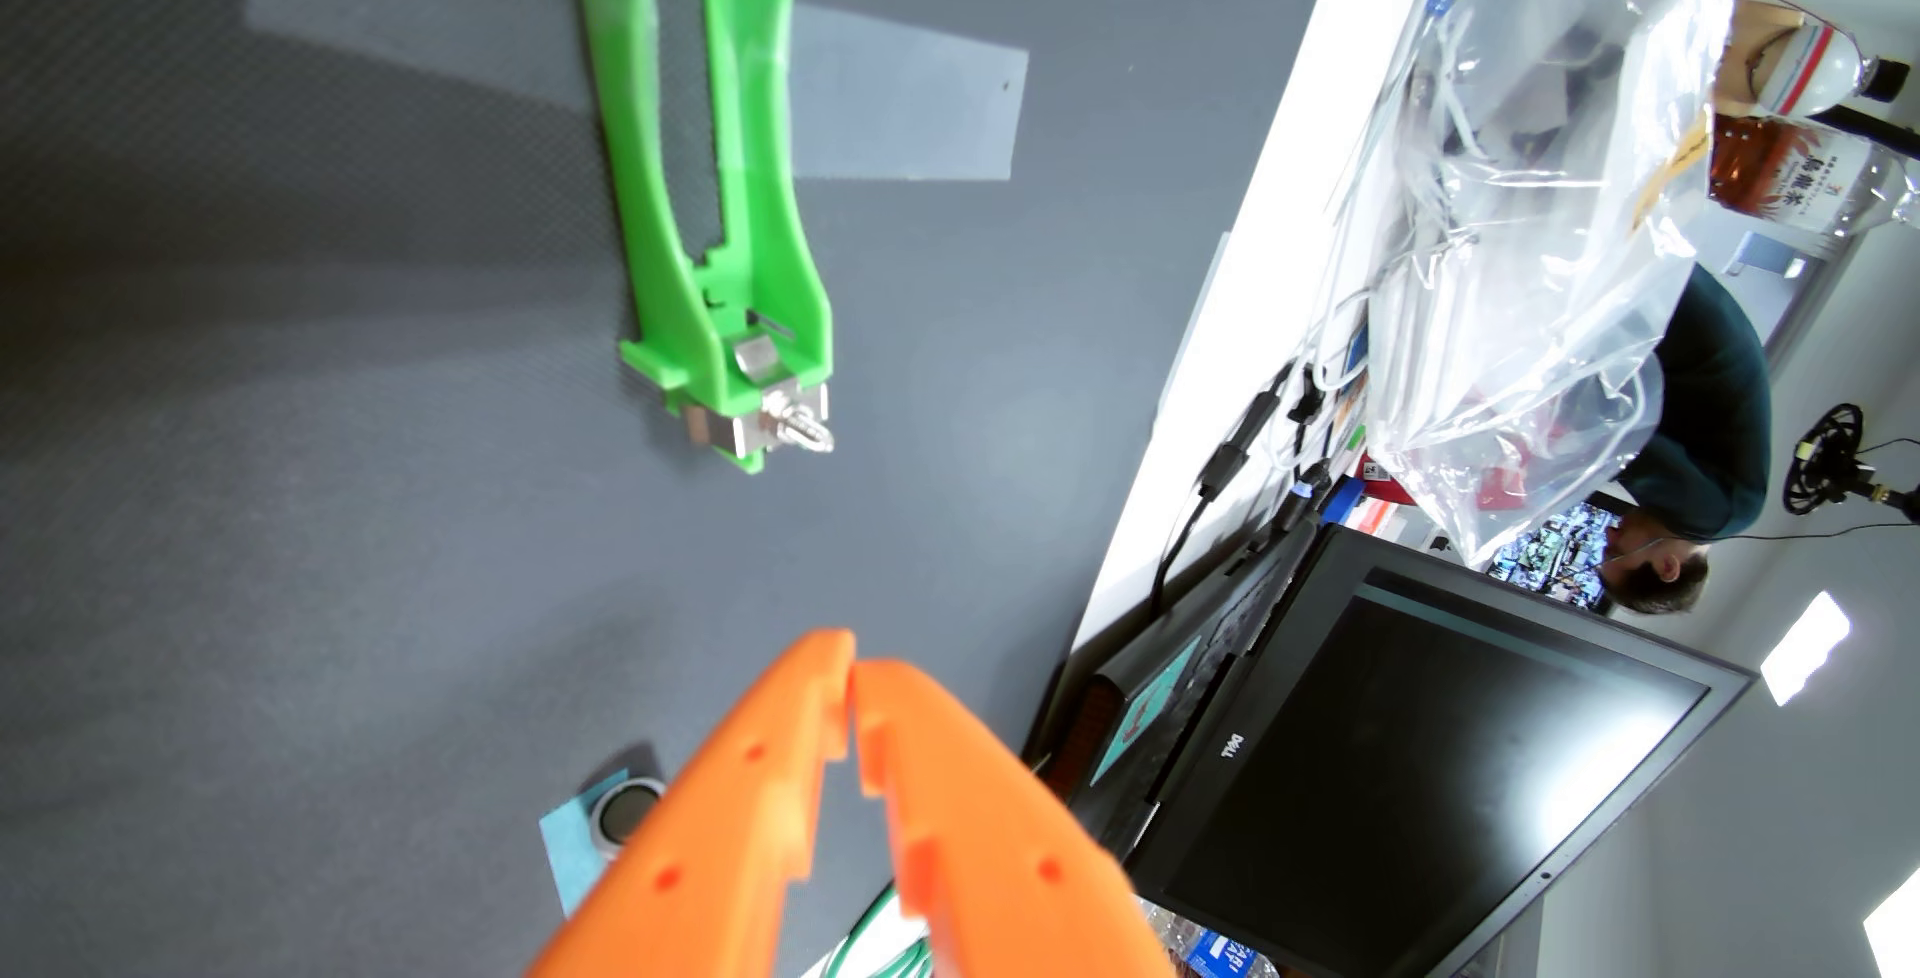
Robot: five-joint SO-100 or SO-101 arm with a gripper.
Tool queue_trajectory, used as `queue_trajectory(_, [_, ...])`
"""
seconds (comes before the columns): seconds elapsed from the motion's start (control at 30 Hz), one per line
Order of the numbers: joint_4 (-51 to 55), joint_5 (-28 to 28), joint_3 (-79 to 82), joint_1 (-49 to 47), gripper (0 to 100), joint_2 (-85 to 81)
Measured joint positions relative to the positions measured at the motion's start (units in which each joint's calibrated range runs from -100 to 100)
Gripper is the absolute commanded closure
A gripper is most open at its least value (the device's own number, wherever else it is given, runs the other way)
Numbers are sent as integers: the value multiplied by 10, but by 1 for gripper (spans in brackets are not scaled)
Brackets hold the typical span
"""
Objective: Insert Battery
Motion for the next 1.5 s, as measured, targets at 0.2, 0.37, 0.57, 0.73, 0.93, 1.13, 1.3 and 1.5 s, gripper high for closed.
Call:
queue_trajectory(0.2, [0, 0, 2, -10, 98, 0])
queue_trajectory(0.37, [0, 2, 3, -7, 98, 0])
queue_trajectory(0.57, [4, 2, -4, 2, 98, 1])
queue_trajectory(0.73, [54, 4, -111, 2, 98, 5])
queue_trajectory(0.93, [158, 51, -335, 49, 98, 106])
queue_trajectory(1.13, [286, 97, -579, 194, 98, 350])
queue_trajectory(1.3, [349, 164, -717, 325, 94, 537])
queue_trajectory(1.5, [294, 198, -735, 380, 88, 700])
